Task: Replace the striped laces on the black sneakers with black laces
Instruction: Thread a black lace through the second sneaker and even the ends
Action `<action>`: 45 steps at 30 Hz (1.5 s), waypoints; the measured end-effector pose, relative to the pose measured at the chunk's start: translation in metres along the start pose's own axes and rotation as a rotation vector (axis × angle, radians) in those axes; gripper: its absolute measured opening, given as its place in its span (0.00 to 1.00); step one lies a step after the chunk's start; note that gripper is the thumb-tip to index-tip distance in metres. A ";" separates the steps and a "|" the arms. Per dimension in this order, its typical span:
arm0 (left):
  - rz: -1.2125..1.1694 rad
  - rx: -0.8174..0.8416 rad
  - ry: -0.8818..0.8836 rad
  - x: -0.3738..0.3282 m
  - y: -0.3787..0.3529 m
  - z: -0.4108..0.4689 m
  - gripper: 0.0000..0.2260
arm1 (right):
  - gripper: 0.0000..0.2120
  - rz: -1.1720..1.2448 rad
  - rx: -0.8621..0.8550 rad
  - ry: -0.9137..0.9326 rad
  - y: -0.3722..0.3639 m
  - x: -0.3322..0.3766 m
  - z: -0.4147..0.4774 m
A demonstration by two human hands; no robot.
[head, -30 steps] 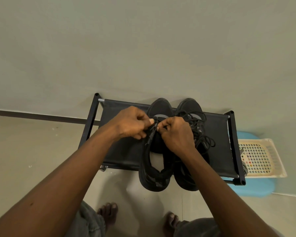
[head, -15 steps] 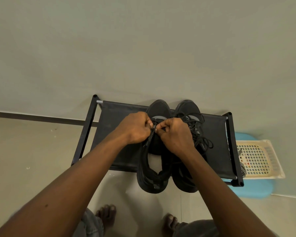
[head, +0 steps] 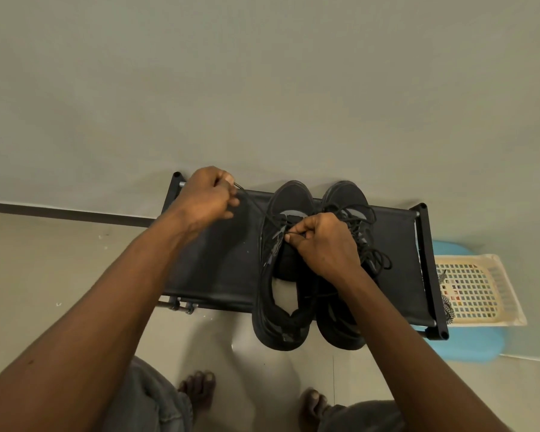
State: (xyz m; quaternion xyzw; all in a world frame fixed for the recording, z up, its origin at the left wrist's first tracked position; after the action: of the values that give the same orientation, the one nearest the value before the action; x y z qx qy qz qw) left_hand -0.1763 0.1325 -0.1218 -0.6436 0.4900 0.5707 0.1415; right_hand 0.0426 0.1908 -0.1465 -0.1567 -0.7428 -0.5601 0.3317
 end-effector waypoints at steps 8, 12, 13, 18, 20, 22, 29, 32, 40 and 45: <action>0.079 0.203 -0.099 -0.009 -0.050 -0.016 0.09 | 0.06 -0.002 0.003 0.005 0.000 -0.003 0.002; 0.626 0.370 -0.273 -0.006 -0.067 -0.022 0.10 | 0.07 -0.016 -0.007 0.010 0.000 -0.004 0.003; 0.671 0.373 -0.284 -0.006 -0.067 -0.022 0.08 | 0.06 -0.020 -0.009 0.011 0.000 -0.004 0.003; 0.611 0.424 -0.262 -0.007 -0.057 -0.016 0.04 | 0.05 -0.031 -0.011 0.012 0.000 -0.005 0.004; 0.614 0.447 -0.255 -0.004 -0.053 -0.014 0.05 | 0.04 -0.046 -0.017 0.024 -0.001 -0.004 0.004; 0.608 0.481 -0.259 -0.003 -0.049 -0.014 0.06 | 0.04 -0.067 -0.030 0.036 -0.001 -0.004 0.005; -0.036 0.256 -0.110 -0.013 0.018 0.008 0.11 | 0.03 -0.112 -0.076 0.047 0.004 -0.010 0.008; -0.419 0.175 0.018 -0.009 0.034 0.012 0.11 | 0.03 -0.114 -0.078 0.054 0.002 -0.007 0.007; -0.084 0.146 -0.127 -0.017 -0.021 0.002 0.05 | 0.04 -0.109 -0.066 0.033 0.002 -0.007 0.006; 0.621 0.405 -0.384 -0.010 -0.067 -0.026 0.02 | 0.03 -0.146 -0.070 0.045 0.003 -0.005 0.005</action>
State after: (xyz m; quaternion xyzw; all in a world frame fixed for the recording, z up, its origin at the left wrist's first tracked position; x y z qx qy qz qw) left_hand -0.1062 0.1504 -0.1299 -0.3061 0.7280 0.5879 0.1753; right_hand 0.0461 0.1973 -0.1485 -0.1010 -0.7246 -0.6117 0.3010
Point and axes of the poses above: each hand's wrist, its own z-axis towards the middle knuckle, its own y-axis out of the back of the hand, x = y × z, the point moved 7 cm from there along z, towards the middle knuckle, and after that the axes turned 8 degrees about -x, right-handed, at the moved point
